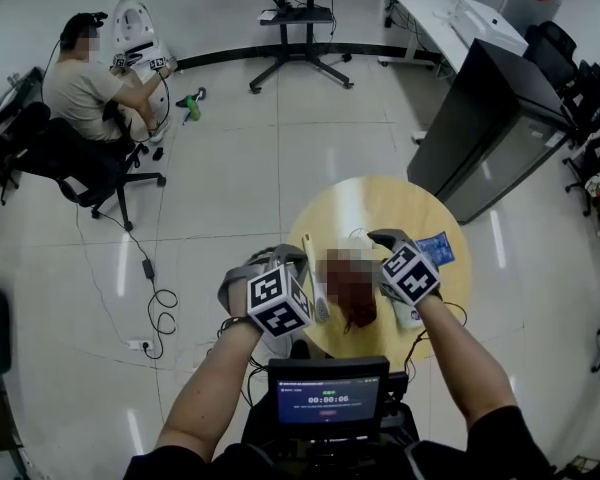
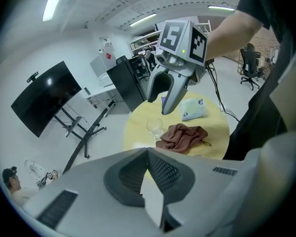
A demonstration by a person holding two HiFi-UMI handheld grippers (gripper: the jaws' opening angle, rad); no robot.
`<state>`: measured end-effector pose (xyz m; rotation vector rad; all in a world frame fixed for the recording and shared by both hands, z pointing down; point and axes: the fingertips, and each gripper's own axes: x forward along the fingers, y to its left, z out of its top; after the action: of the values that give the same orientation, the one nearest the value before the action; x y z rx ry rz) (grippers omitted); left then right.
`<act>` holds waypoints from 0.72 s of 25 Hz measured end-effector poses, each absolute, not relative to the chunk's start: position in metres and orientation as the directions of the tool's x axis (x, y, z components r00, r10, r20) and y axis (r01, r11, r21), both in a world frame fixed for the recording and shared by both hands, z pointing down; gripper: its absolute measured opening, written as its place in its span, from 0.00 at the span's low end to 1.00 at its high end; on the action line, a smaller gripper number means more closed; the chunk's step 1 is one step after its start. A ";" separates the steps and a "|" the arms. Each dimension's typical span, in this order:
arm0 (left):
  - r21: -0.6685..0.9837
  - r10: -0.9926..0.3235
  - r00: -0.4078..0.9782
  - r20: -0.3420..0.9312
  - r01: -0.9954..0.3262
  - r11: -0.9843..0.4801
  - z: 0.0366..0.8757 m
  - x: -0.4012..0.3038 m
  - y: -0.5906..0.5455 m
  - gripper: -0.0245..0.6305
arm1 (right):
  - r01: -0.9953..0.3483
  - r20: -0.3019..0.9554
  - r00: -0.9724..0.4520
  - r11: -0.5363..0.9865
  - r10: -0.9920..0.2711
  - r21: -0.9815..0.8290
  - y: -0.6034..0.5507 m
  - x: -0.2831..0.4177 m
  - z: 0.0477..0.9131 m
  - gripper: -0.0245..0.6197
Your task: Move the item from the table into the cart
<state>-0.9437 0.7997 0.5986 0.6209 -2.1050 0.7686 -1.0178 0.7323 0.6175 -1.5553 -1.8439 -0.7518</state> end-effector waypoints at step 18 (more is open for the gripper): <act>-0.151 -0.199 -0.414 0.888 -0.673 0.724 0.754 -0.994 0.827 0.02 | 0.988 0.894 0.024 0.127 0.447 -0.090 0.775 -1.065 0.801 0.42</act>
<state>-0.9943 0.8272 0.7544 0.6667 -1.9670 0.6206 -1.0650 0.7751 0.8007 -1.4463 -1.5542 -0.8020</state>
